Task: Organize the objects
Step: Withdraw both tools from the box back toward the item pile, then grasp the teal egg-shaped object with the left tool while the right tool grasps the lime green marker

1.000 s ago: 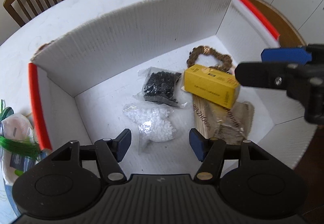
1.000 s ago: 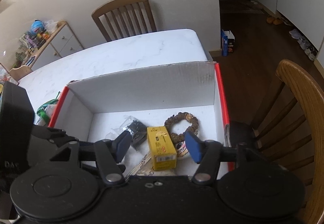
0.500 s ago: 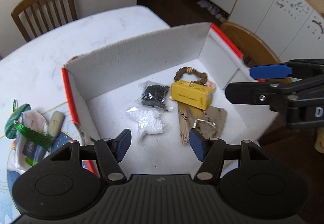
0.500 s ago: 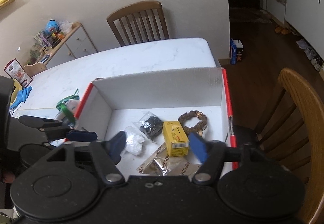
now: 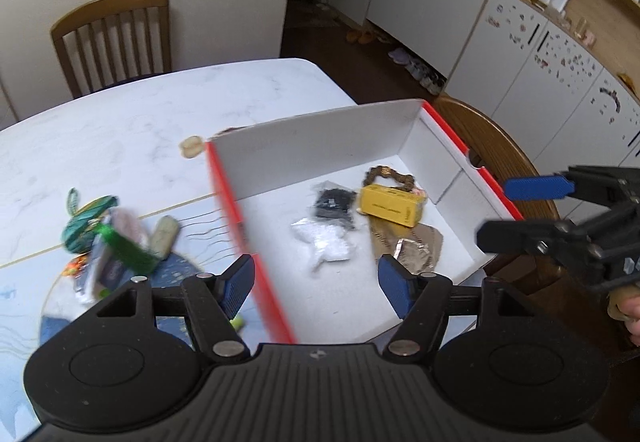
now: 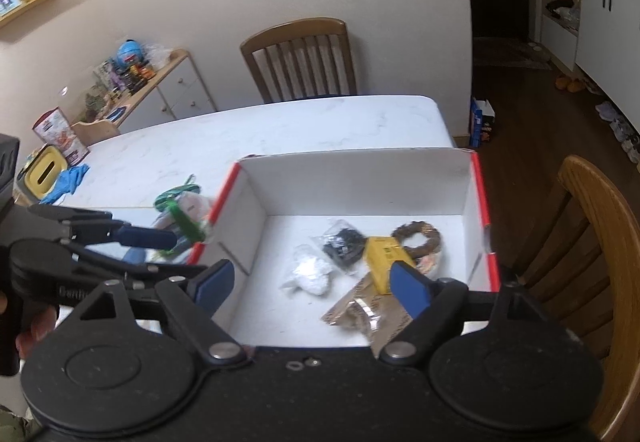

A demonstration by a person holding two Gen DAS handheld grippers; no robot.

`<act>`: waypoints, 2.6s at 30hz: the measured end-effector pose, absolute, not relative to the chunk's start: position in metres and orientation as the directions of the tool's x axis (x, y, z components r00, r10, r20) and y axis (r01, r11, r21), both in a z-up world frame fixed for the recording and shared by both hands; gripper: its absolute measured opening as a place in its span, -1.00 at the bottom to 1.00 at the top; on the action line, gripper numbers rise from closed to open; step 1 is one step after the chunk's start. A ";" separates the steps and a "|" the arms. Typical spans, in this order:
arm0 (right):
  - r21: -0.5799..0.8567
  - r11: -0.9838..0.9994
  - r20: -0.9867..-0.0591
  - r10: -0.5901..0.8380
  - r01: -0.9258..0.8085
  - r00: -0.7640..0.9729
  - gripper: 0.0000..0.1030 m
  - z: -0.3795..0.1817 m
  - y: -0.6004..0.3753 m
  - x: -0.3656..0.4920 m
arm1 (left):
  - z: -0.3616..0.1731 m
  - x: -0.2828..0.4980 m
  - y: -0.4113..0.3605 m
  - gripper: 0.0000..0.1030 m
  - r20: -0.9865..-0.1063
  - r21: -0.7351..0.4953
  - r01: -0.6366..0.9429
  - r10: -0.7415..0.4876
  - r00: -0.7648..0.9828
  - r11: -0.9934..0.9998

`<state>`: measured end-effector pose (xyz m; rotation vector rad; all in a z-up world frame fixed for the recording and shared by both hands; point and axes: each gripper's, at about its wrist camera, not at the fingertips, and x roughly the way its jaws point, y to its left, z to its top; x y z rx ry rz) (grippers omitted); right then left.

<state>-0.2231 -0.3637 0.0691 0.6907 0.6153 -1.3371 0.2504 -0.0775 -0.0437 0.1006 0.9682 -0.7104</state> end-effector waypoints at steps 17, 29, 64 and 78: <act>0.047 0.247 -0.793 -0.580 0.968 0.186 0.79 0.037 -0.350 -0.091 | -0.050 0.268 0.051 0.55 -0.709 -0.154 0.503 -0.450 0.543 0.851; 0.028 0.164 -0.835 -0.539 0.986 0.114 0.79 0.006 -0.376 -0.031 | -0.107 0.242 0.114 0.55 -0.710 -0.128 0.528 -0.449 0.543 0.839; 0.079 -0.476 -0.954 -0.292 0.876 -0.073 0.33 -0.097 -0.470 -0.021 | -0.196 0.194 0.099 0.55 -0.732 -0.150 0.600 -0.496 0.467 0.786; 0.016 -0.492 -0.956 -0.263 0.870 -0.131 -0.28 -0.104 -0.468 -0.016 | -0.195 0.189 0.093 0.03 -0.734 -0.075 0.607 -0.455 0.503 0.791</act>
